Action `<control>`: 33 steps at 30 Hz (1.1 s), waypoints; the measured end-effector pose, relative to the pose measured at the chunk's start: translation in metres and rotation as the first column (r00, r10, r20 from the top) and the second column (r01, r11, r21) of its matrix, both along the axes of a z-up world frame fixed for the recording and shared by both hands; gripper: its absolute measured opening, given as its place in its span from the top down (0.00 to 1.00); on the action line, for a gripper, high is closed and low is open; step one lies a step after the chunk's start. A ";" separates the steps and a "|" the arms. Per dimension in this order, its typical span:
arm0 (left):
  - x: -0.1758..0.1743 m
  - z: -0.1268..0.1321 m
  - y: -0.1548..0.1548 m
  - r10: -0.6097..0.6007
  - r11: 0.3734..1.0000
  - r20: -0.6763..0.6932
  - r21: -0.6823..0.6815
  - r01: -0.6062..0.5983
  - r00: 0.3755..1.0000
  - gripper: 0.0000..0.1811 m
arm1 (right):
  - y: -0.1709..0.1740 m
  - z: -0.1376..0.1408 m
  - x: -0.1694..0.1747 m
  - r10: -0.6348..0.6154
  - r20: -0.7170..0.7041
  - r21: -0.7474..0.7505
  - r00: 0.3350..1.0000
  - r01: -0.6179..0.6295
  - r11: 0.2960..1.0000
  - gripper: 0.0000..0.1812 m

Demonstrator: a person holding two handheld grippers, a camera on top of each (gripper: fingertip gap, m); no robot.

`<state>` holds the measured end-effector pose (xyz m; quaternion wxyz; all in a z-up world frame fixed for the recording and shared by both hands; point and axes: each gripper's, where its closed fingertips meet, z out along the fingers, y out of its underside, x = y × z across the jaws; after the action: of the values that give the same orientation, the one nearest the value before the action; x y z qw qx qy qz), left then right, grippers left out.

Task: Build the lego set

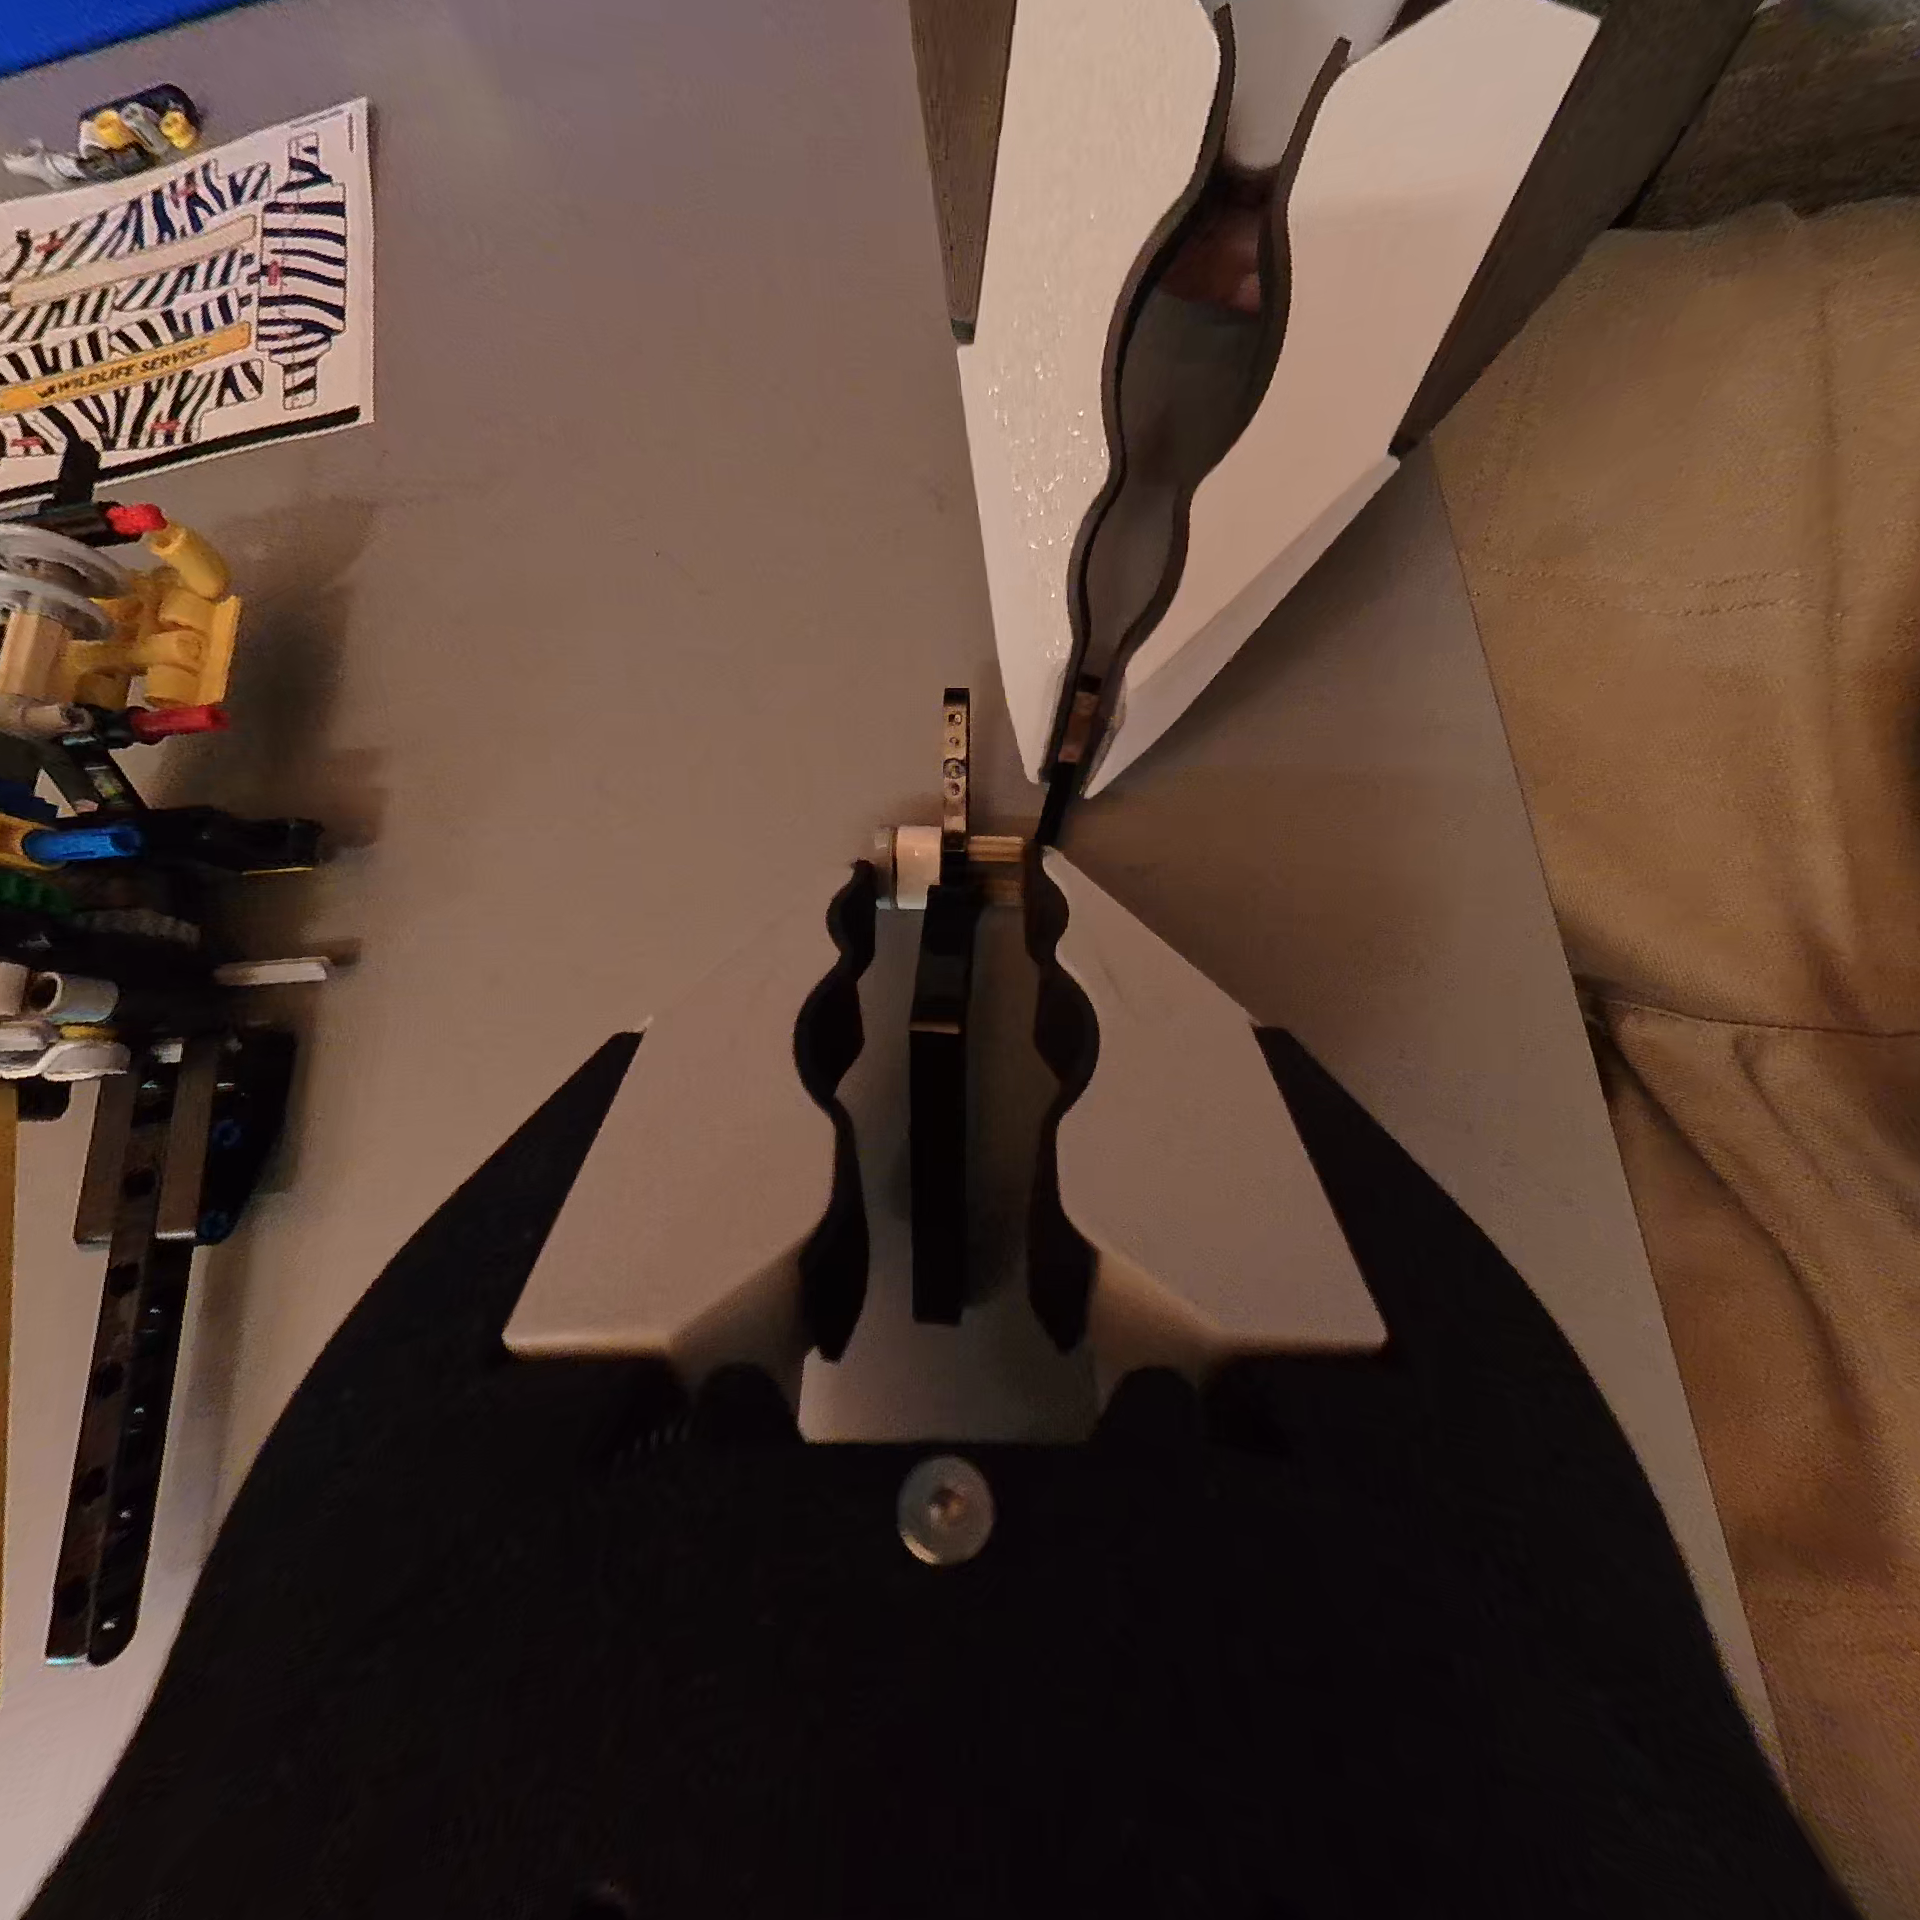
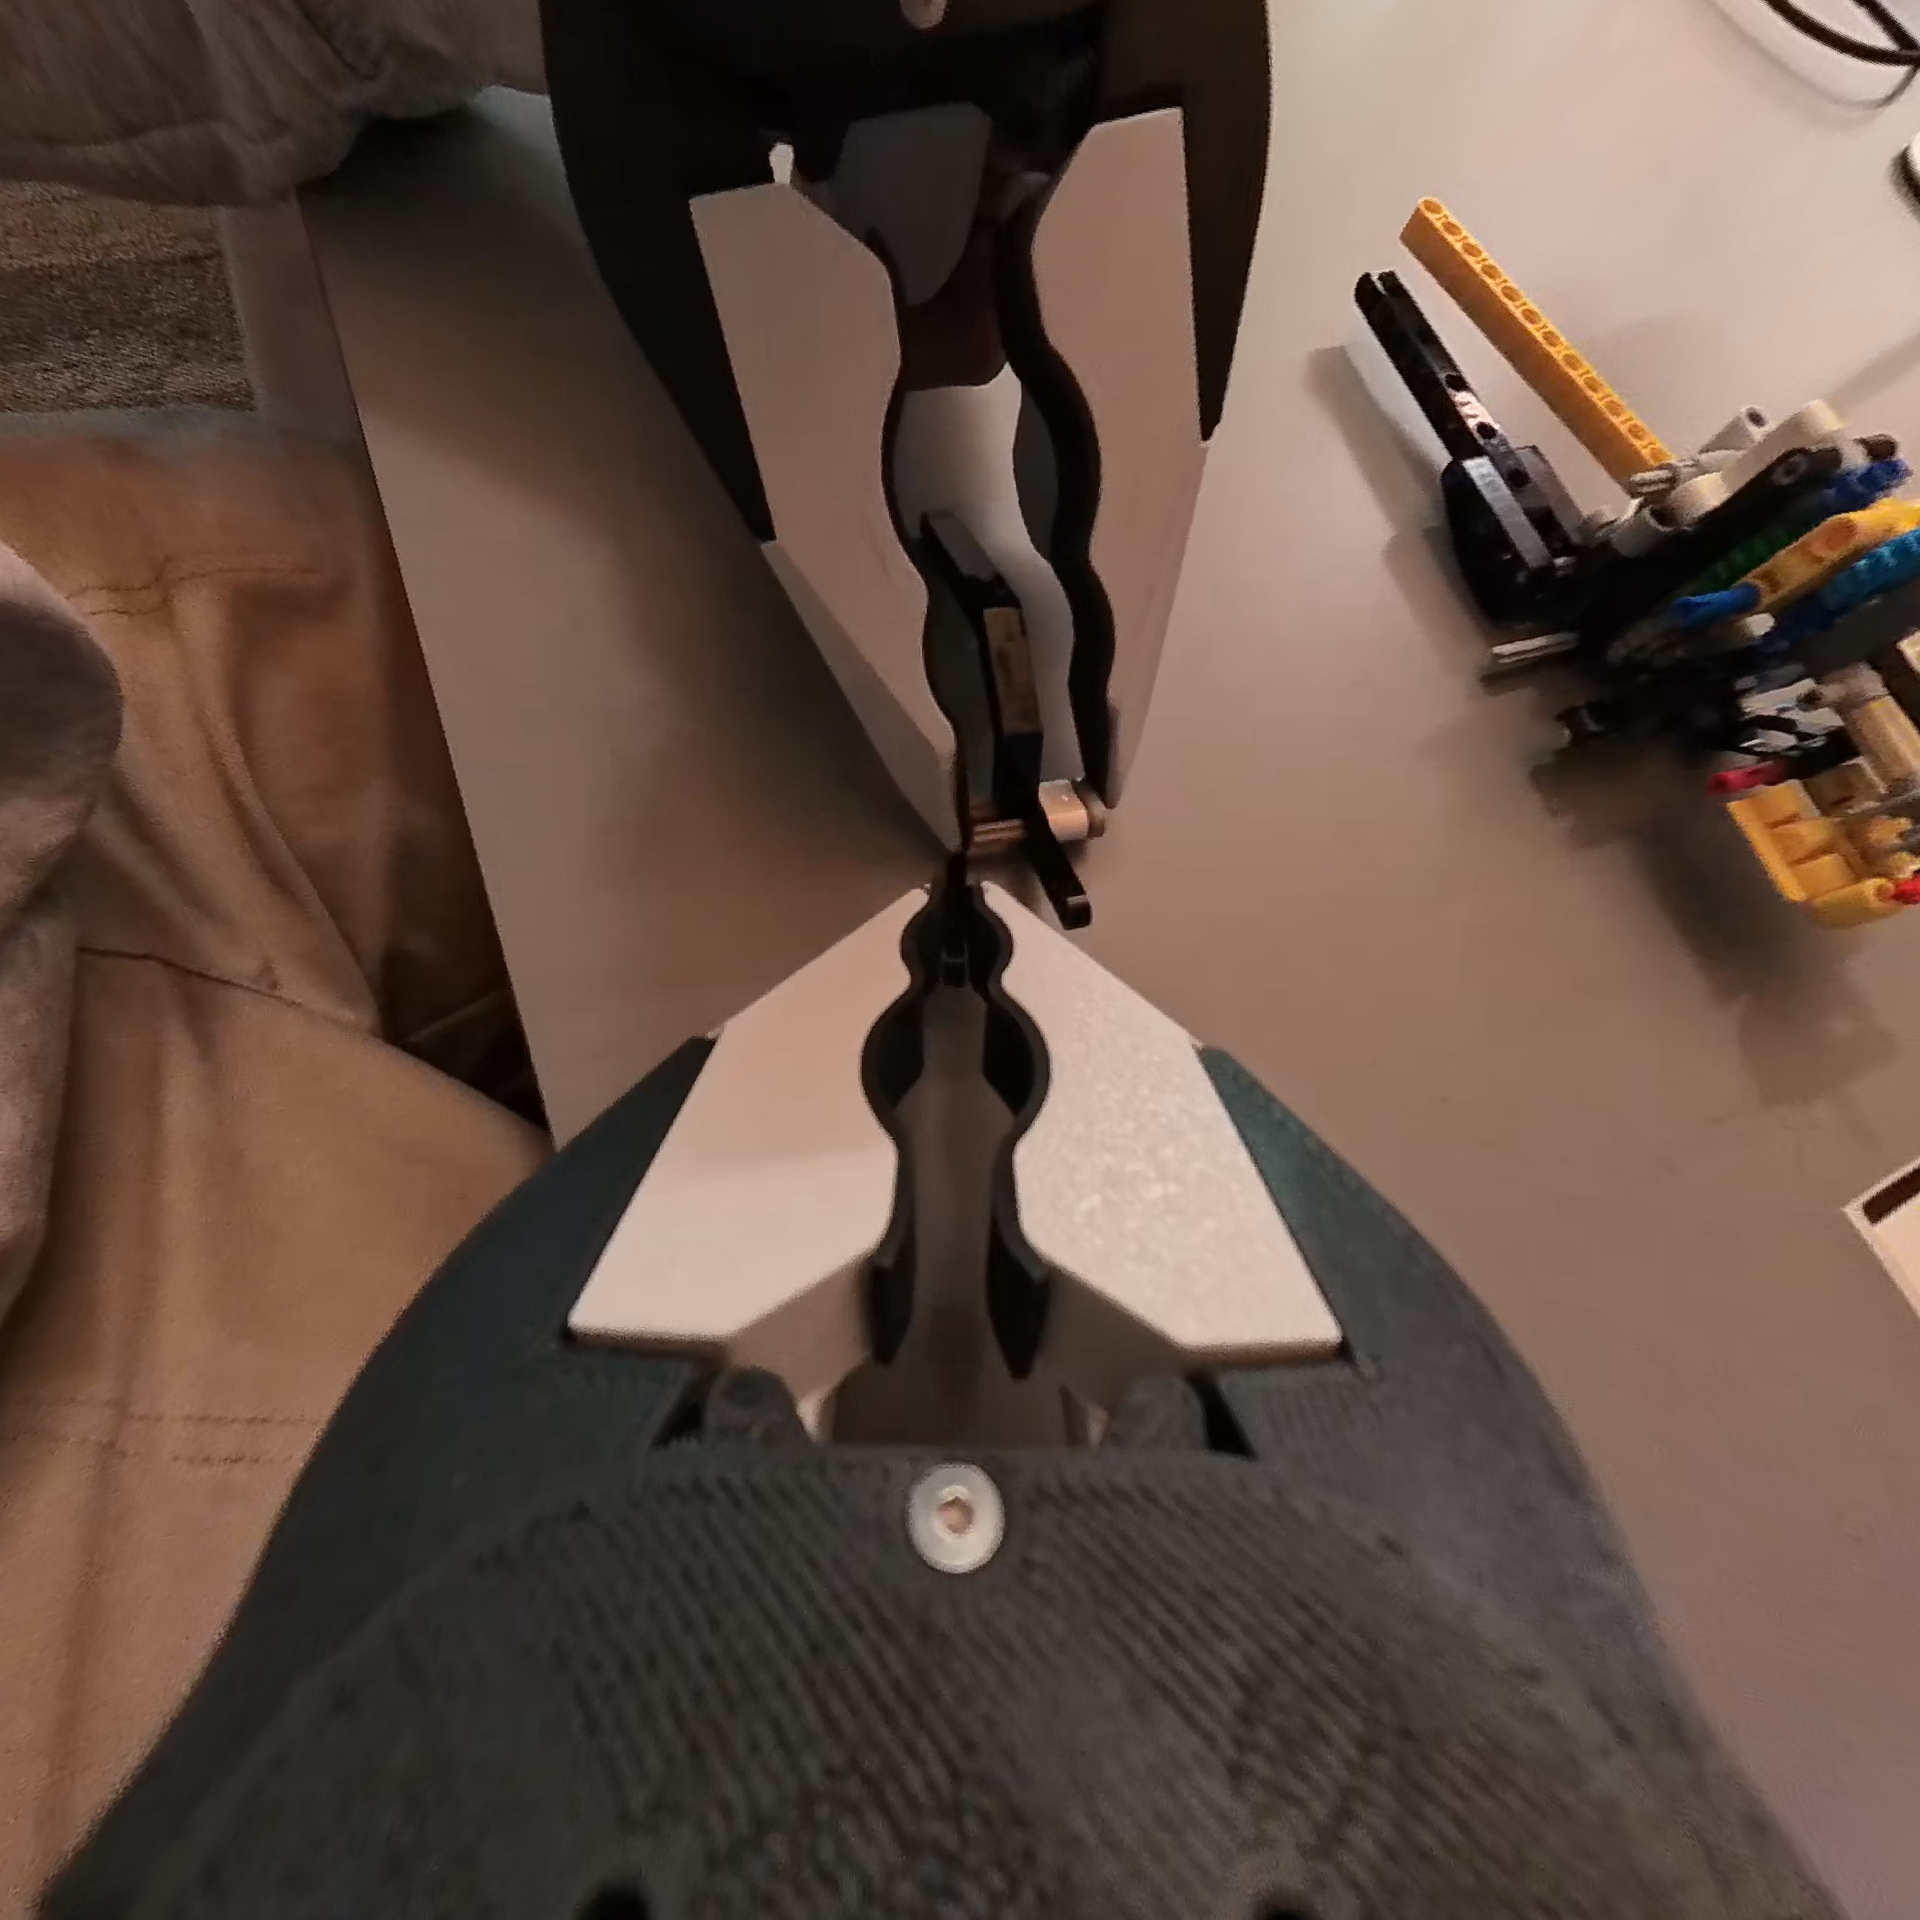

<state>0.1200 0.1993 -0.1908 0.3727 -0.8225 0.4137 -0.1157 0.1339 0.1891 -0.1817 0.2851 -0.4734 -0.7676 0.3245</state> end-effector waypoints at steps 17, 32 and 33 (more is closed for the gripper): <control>0.000 0.000 0.000 -0.001 1.000 0.001 0.004 0.001 1.000 0.82 | -0.002 0.011 -0.002 0.027 -0.061 -0.023 0.998 -0.028 0.999 0.99; 0.001 0.000 -0.001 -0.010 1.000 0.018 -0.019 0.010 1.000 0.80 | -0.002 0.009 -0.002 0.026 -0.036 -0.065 0.999 -0.029 0.997 0.99; 0.001 0.000 -0.002 -0.012 1.000 0.021 -0.022 0.013 1.000 0.80 | -0.002 0.009 -0.002 0.027 -0.034 -0.069 0.999 -0.029 0.997 0.99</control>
<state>0.1213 0.1977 -0.1907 0.3671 -0.8227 0.4138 -0.1311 0.1316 0.1868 -0.1724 0.2767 -0.4668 -0.7577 0.3626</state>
